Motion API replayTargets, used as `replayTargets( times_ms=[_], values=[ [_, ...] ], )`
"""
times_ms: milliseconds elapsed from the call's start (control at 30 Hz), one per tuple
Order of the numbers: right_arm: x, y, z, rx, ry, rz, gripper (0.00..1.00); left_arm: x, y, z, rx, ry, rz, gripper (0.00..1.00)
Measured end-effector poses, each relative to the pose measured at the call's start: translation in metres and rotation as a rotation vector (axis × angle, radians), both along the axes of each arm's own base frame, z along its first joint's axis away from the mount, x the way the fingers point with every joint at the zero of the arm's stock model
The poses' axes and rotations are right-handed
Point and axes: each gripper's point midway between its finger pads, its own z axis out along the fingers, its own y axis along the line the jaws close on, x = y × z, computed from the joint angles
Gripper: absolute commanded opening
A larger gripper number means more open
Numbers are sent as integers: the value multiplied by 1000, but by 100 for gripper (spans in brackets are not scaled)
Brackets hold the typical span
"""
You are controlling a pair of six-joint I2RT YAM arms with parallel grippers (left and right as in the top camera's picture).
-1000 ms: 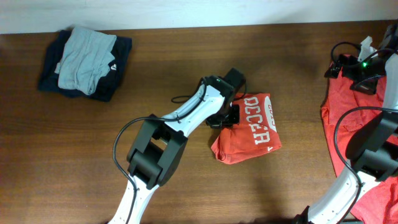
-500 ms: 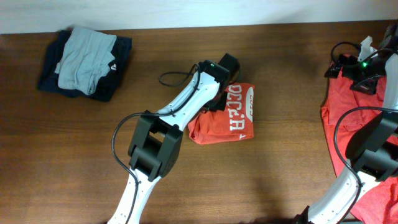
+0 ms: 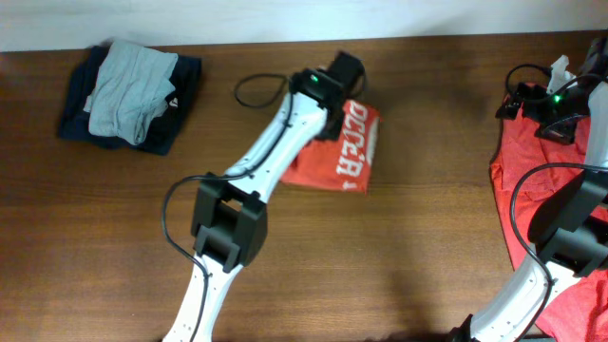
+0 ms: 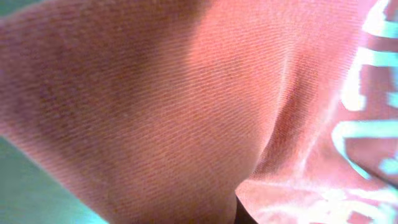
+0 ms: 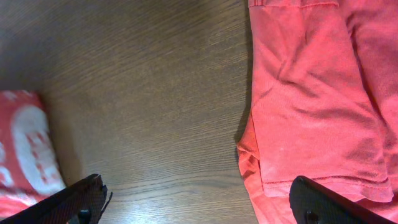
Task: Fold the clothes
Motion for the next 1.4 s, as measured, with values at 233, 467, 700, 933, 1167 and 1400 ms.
replayTargets(
  times_ms=[233, 467, 700, 933, 1167, 1400],
  values=[
    [0, 0, 0, 0, 0, 0, 99, 34, 34, 37, -39, -90, 83, 0],
    [0, 0, 0, 0, 0, 0, 98, 68, 76, 81, -93, -205, 175, 1],
    [0, 0, 0, 0, 0, 0, 99, 102, 154, 124, -174, -310, 286, 1],
    [0, 0, 0, 0, 0, 0, 99, 119, 229, 136, -209, -364, 390, 1],
    [0, 0, 0, 0, 0, 0, 99, 109, 278, 192, -334, -459, 495, 1],
    [0, 0, 0, 0, 0, 0, 99, 92, 308, 236, -384, -559, 559, 1]
  ],
)
